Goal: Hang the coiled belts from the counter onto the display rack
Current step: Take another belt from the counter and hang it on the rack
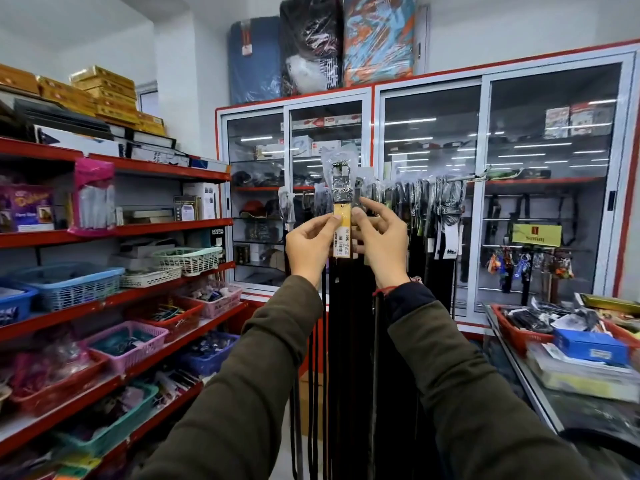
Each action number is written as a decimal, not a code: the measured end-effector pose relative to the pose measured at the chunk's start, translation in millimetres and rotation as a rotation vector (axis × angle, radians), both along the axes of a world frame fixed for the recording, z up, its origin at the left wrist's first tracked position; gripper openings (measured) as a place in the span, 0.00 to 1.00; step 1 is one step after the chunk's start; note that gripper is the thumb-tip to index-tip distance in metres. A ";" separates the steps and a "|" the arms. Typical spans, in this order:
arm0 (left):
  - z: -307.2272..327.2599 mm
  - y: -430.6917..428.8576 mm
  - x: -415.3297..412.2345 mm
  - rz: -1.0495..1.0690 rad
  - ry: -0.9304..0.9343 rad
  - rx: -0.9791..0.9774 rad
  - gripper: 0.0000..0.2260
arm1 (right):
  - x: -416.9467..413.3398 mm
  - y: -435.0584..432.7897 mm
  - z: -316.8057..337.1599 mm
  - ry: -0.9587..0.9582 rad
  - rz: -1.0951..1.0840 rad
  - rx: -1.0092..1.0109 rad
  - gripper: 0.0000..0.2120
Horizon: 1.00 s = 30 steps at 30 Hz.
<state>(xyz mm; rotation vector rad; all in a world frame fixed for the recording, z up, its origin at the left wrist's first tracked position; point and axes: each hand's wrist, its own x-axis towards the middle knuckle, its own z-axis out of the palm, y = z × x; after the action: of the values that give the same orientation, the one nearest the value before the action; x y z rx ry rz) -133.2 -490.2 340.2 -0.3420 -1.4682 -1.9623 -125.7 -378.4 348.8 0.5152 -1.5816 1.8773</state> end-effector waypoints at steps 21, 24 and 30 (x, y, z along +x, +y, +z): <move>16.1 8.9 -8.2 0.065 -0.207 -0.091 0.18 | -24.8 15.2 12.6 -0.130 0.033 0.106 0.03; -0.2 19.7 -10.9 0.308 -0.131 -0.243 0.13 | -34.7 23.3 -5.2 -0.090 -0.058 0.229 0.09; -59.9 67.1 -5.3 0.643 0.005 -0.543 0.27 | -28.2 61.2 -64.8 0.097 -0.294 0.364 0.11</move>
<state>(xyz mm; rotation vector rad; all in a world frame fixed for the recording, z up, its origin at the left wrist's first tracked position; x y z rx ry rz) -138.6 -423.1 280.3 -0.0781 -1.8120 -1.0497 -153.9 -317.1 284.0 0.4882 -1.8310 1.3368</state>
